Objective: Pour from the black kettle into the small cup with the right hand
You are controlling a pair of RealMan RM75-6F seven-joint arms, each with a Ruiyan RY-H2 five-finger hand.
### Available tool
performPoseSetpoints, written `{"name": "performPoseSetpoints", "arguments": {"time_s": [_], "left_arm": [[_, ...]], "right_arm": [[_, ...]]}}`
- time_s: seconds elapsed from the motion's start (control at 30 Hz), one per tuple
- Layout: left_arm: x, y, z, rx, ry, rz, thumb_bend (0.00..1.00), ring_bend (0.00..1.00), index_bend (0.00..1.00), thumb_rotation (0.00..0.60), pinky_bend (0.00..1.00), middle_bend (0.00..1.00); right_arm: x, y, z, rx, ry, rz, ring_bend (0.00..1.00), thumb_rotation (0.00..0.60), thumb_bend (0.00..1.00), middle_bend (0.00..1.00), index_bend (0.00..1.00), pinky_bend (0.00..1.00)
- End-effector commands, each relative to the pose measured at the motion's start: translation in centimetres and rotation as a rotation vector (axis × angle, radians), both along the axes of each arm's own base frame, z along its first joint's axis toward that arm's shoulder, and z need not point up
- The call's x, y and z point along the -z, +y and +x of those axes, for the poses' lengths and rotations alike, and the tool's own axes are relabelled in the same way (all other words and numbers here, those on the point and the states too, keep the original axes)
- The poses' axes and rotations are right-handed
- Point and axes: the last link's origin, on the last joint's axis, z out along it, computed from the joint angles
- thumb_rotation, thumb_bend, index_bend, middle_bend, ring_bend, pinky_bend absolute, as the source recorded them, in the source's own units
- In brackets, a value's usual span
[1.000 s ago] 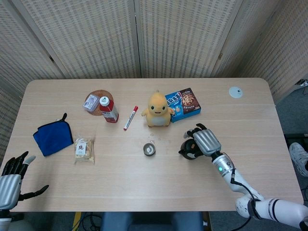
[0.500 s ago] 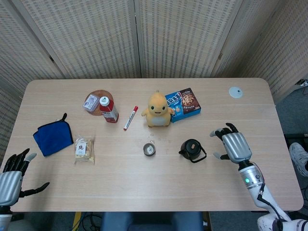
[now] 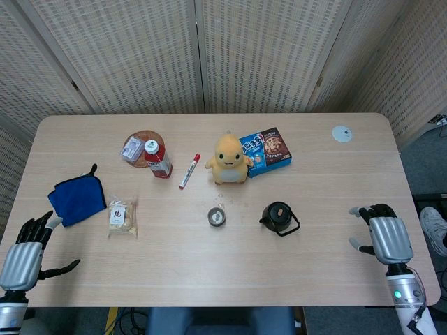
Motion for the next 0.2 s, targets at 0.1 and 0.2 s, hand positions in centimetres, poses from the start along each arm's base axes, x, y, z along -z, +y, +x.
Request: {"name": "performPoseSetpoints", "arguments": {"time_s": [0.1, 0.2], "left_arm": [[0.32, 0.19, 0.36, 0.009, -0.008, 0.003, 0.08, 0.08, 0.13, 0.362, 0.00, 0.02], [0.51, 0.27, 0.59, 0.016, -0.015, 0.006, 0.08, 0.08, 0.13, 0.363, 0.00, 0.02]], "right_arm": [[-0.63, 1.53, -0.56, 0.026, -0.012, -0.016, 0.30, 0.600, 0.09, 0.41, 0.36, 0.24], [-0.84, 1.82, -0.56, 0.020, -0.021, -0.022, 0.30, 0.600, 0.09, 0.41, 0.36, 0.24]]}}
